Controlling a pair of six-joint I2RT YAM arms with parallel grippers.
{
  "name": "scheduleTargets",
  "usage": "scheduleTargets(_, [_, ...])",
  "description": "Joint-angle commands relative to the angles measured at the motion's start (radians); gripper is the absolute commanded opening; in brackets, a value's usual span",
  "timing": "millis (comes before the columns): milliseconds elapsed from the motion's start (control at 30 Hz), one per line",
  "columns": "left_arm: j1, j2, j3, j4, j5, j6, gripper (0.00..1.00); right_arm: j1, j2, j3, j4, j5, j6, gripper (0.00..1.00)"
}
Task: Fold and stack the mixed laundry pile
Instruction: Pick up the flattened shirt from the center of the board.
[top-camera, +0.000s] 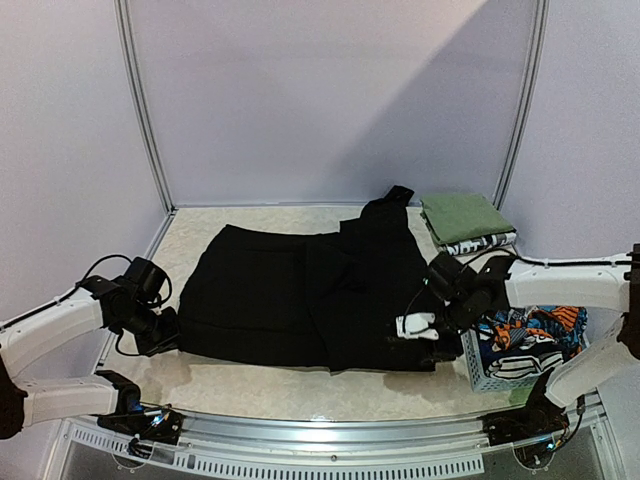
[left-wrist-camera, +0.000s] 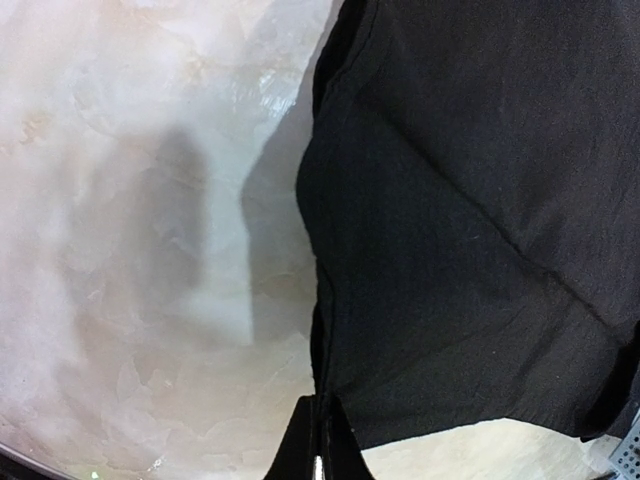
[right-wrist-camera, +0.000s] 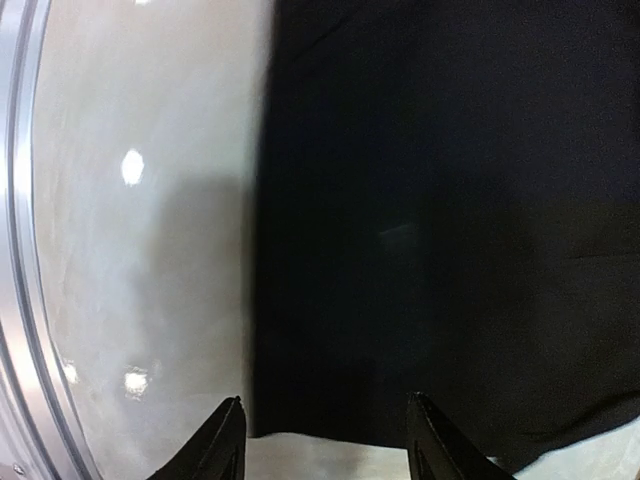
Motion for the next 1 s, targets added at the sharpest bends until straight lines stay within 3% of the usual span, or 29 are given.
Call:
scheduleTargets(0, [0.009, 0.004, 0.017, -0.014, 0.012, 0.022, 0.0, -0.168, 0.059, 0.24, 0.014, -0.201, 0.149, 0.57])
scheduleTargets(167, [0.009, -0.001, 0.013, -0.005, 0.019, 0.025, 0.0, -0.292, 0.273, 0.458, 0.061, -0.32, 0.313, 0.6])
scheduleTargets(300, [0.01, -0.007, 0.012, -0.004, 0.025, 0.024, 0.0, -0.302, 0.425, 0.573, 0.128, -0.386, 0.392, 0.63])
scheduleTargets(567, [0.009, -0.011, 0.013, -0.001, 0.034, 0.028, 0.0, -0.305, 0.71, 0.863, 0.052, -0.454, 0.501, 0.66])
scheduleTargets(967, [0.009, -0.001, 0.033, -0.006, 0.034, 0.042, 0.0, -0.303, 0.83, 0.927, -0.005, -0.501, 0.541, 0.67])
